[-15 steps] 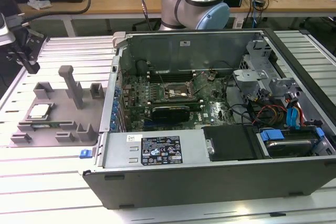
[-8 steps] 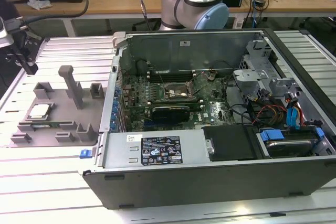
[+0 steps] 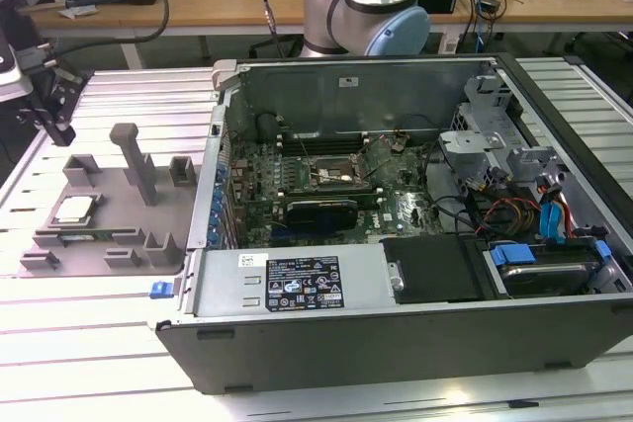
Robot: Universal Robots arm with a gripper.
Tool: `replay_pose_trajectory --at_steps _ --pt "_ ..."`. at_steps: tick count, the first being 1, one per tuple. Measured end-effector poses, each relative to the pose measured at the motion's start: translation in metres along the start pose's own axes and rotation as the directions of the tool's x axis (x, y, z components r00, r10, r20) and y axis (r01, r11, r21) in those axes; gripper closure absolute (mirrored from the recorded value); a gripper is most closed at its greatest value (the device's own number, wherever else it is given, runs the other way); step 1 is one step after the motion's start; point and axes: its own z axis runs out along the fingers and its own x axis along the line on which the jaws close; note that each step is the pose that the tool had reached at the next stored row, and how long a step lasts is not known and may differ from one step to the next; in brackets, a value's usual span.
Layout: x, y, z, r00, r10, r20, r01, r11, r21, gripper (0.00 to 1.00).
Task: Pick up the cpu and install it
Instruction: 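Reach for the cpu, then pick up the cpu and move it towards the insertion slot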
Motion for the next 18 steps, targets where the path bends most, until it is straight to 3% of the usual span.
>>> replay_pose_trajectory --at_steps 16,18 --pt "0.0015 0.0001 0.0029 1.0 0.0 0.0001 0.0 1.0 0.0 0.89" --pt "0.0042 -0.0002 0.0048 1.0 0.0 0.0011 0.0 1.0 0.0 0.89"
